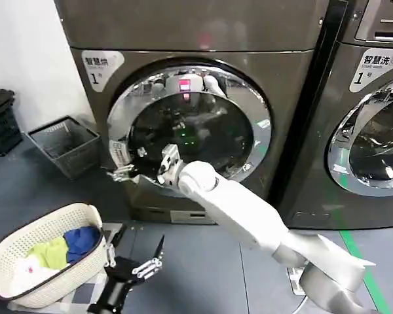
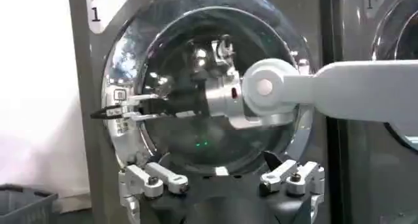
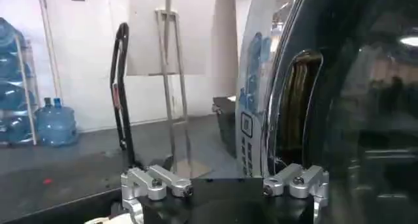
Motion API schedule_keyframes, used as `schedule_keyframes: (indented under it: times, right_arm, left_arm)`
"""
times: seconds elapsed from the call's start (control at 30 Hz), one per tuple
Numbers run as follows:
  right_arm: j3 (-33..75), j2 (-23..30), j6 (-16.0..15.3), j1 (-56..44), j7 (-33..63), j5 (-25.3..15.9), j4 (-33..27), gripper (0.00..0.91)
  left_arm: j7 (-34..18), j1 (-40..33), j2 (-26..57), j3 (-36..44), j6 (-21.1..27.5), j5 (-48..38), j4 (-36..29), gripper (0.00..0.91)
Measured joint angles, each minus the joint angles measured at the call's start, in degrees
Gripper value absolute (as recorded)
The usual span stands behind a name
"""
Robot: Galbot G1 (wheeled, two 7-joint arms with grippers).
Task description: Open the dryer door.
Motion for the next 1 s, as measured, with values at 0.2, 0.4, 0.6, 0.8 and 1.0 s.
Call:
schedule_keyframes:
  times: [0.2,0.4,0.6,0.8,1.0]
  right_arm:
    - [-0.43,-2.94,-0.1,-1.1,-0.83,1.65,4.37,0.907]
    - [-0.86,-5.15,-0.18,-1.95,-0.68,2.38,8.76,0.907]
    - [-1.44,-7.22,-0.58,-2.07,-0.47,4.01,12.8,0.907]
    - [-2.32,-10.24,-1.11,-2.41,-0.33,5.78,16.95,0.907]
    - [-2.44,-14.47,-1.39,-4.14,-0.45,6.76,21.98,0.907]
  left_arm:
    - [-0.4,0.79,-0.72,-2.35,0.55,-2.03,-0.14,0.907]
    - [-1.66,2.18,-1.88,-5.8,1.76,-5.13,-1.15,0.907]
    - [-3.18,3.88,-2.94,-9.67,3.28,-6.44,-2.68,0.907]
    - [-3.39,4.35,-2.53,-13.47,3.67,-8.47,-3.2,0.907]
    - [-3.94,2.33,-1.19,-17.34,7.21,-12.8,-2.25,0.907]
